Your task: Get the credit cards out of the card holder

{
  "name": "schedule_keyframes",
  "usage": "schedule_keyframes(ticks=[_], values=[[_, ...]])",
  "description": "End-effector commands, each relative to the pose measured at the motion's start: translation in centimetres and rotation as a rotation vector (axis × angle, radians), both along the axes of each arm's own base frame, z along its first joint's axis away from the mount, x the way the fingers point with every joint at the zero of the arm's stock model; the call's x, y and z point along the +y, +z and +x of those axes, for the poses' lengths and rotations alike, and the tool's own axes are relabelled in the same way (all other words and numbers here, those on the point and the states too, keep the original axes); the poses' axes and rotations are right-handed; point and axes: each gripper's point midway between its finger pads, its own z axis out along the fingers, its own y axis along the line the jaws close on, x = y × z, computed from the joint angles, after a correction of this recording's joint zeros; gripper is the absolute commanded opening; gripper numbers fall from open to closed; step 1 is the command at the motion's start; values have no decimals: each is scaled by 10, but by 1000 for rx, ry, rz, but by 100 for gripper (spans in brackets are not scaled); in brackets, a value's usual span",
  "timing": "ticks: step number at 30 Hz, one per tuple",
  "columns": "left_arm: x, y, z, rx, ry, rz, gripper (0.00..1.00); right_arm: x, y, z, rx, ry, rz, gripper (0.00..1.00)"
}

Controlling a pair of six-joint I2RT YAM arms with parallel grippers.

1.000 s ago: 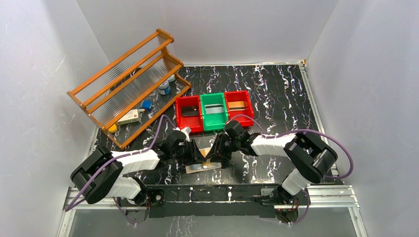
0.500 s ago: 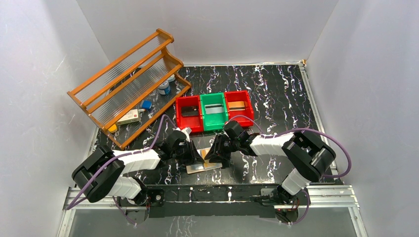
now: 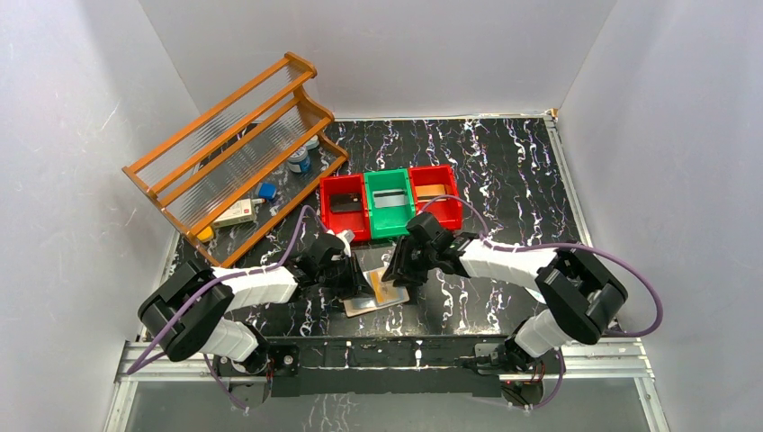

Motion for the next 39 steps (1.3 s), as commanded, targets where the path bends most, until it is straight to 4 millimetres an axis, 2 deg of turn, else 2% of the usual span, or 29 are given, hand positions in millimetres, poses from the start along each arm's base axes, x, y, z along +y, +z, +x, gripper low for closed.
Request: schedule_keyframes(ticks=[1, 17, 25, 27, 30, 34, 39], values=[[-4, 6, 0, -9, -30, -6, 0, -14, 8, 11, -73, -25, -67, 48], [-9, 12, 1, -21, -39, -38, 0, -7, -10, 0, -12, 14, -31, 43], [-18, 25, 5, -44, -29, -114, 13, -8, -18, -13, 45, -6, 13, 30], [-18, 25, 5, -44, -19, -121, 15, -9, -21, -15, 58, -12, 12, 29], [-19, 35, 7, -72, 1, -159, 17, -11, -25, -18, 74, -13, 6, 28], [-20, 42, 10, -91, 17, -202, 17, -9, -26, -21, 87, -4, 21, 26], [-21, 48, 12, -94, 35, -234, 12, -9, -27, -23, 95, -6, 25, 25]])
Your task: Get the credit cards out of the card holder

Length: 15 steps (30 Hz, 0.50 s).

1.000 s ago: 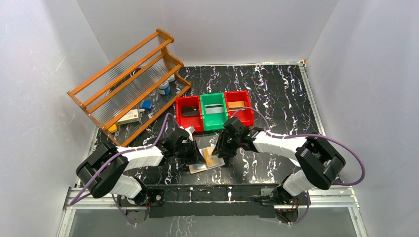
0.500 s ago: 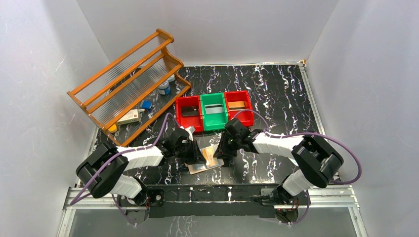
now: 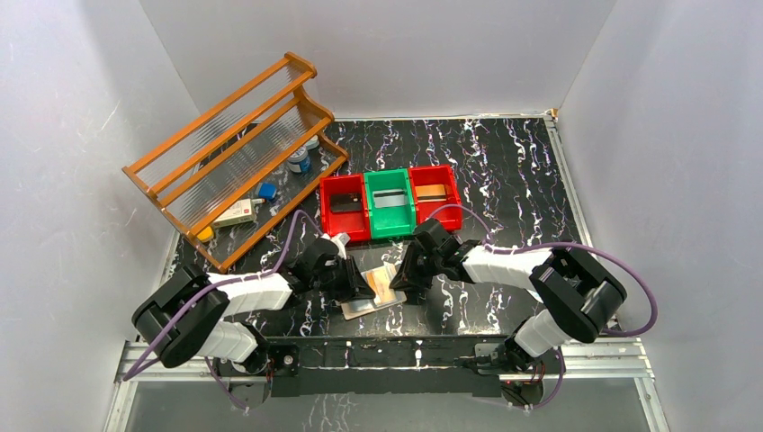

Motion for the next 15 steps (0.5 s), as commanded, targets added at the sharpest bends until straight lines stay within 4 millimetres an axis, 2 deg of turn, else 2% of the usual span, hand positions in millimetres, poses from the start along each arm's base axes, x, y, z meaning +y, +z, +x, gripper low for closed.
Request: schedule_keyframes(ticks=[1, 4, 7, 15], values=[[-20, 43, 17, -100, 19, -159, 10, 4, -8, -19, 65, 37, 20, 24], [-15, 39, 17, -82, 35, -130, 11, 4, -8, -19, 66, 35, 20, 22], [-8, 32, 18, -67, 51, -65, 24, 4, -8, -19, 68, 34, 17, 22], [0, 27, 21, -62, 58, 19, 26, 6, -9, -19, 74, 38, 13, 22]])
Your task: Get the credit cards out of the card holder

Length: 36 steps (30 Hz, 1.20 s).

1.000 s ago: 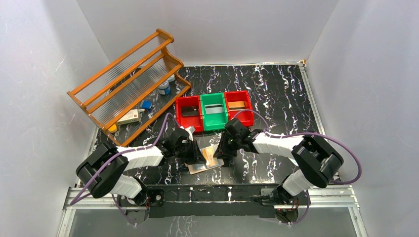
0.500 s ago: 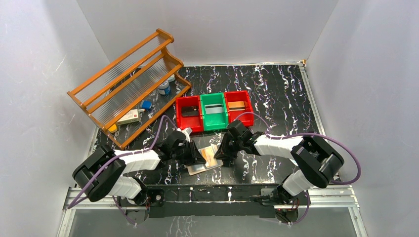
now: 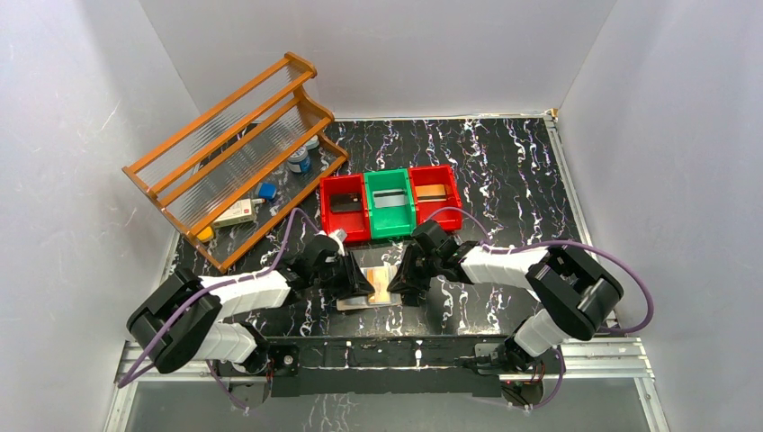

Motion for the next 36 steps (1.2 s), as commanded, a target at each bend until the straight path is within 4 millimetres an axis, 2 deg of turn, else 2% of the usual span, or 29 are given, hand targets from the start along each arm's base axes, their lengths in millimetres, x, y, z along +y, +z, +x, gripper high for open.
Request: schedule_keyframes(ticks=[1, 7, 13, 21, 23, 28, 31, 36], values=[[-7, 24, 15, -68, 12, -24, 26, 1, -8, -12, 40, 29, -12, 22], [-2, 27, 17, -90, 35, -16, 26, 2, -10, -13, 50, 31, -16, 22], [-7, 32, 17, -107, 12, -45, 11, 3, -13, -13, 56, 34, -16, 22], [-18, 32, 12, -93, -47, -98, 2, 6, -13, -11, 56, 43, -9, 22], [-22, 35, 10, -99, -66, -126, 3, 7, -14, -12, 59, 44, -7, 22], [-32, 41, 3, -105, -141, -186, 16, 9, -13, -11, 56, 47, 0, 23], [-36, 38, -2, -87, -192, -194, 17, 10, -12, -10, 52, 49, 6, 23], [-36, 27, -6, -46, -242, -143, 0, 10, -12, -10, 50, 50, 5, 23]])
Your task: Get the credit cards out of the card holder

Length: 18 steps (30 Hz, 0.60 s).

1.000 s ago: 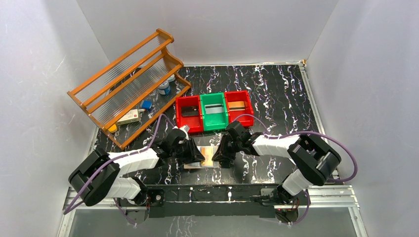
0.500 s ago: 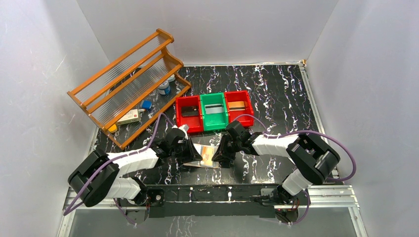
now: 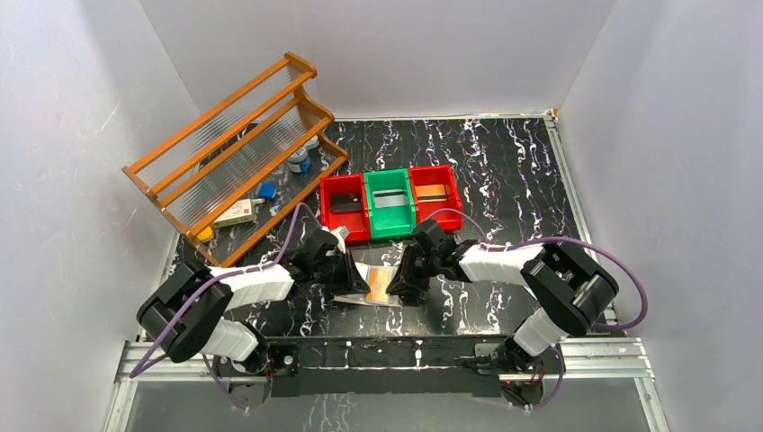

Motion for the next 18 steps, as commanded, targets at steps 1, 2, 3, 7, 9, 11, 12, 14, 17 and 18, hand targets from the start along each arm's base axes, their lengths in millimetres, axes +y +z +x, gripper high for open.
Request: schedule_keyframes(ticks=[1, 2, 3, 7, 9, 11, 12, 14, 17, 18], values=[[-40, 37, -12, -17, -183, -160, 0, 5, -11, -5, 8, 21, -19, 23], [-40, 38, -12, -20, -188, -157, 0, 6, -10, -5, 7, 21, -18, 23], [-40, 38, -12, -24, -192, -151, 0, 5, -10, -5, 8, 20, -19, 23], [-30, 35, -7, -37, -158, -79, 0, 1, -11, -4, 2, 9, -41, 24], [-21, 29, -6, -39, -129, -28, 0, -2, -11, -2, -8, -2, -66, 25], [-12, 28, -5, -52, -100, 9, 0, -6, -10, 1, -21, -14, -90, 25], [-7, 26, -4, -57, -80, 31, 0, -8, -9, 2, -29, -20, -100, 25], [-1, 24, -4, -62, -64, 53, 0, -10, -7, 4, -44, -29, -108, 25], [2, 23, -4, -64, -57, 65, 0, -11, -3, 7, -59, -33, -114, 25], [2, 23, -5, -63, -57, 64, 0, -11, -1, 8, -64, -29, -114, 24]])
